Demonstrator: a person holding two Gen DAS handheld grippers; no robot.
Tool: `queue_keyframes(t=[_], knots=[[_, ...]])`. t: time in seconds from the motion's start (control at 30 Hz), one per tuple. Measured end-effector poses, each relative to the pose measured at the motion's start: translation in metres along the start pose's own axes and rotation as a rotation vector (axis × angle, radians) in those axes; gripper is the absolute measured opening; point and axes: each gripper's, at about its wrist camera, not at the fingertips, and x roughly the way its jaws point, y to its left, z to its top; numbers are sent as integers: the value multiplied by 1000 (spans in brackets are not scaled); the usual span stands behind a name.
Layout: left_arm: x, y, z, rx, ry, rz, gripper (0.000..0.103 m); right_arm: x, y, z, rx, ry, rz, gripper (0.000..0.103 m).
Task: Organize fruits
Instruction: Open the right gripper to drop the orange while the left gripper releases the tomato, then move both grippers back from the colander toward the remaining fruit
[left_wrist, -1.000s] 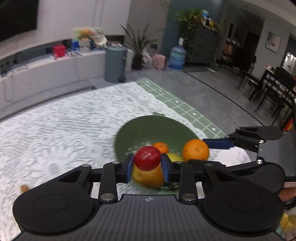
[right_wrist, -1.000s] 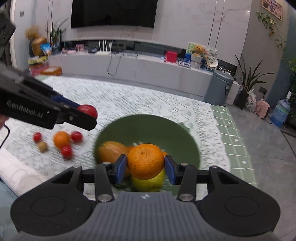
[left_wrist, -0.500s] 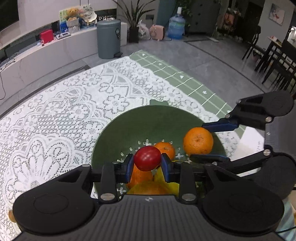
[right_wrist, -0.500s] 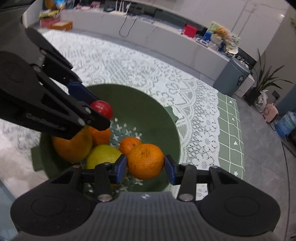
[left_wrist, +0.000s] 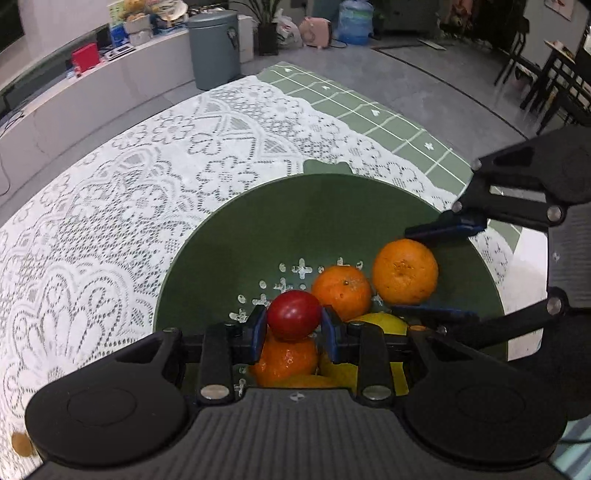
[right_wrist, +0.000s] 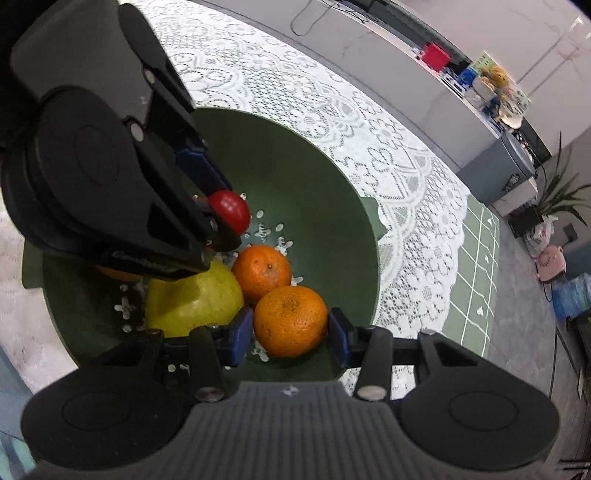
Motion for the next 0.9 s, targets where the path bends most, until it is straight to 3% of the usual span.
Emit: queue_keyframes(t=[0.17,0.63,0.8,0.9], knots=[[5,0,7,8,38,-3,36,3,0,4,-32,11,13,42],[11,6,4,-9,52,25,38,4,3,7,-75,35,25,43],[3,6,5,-19,31,21,46,2,3,11,-86,51,18,44],[-5,4,6,-8,13,21,54,-2,1,14,-86,45,9,51]])
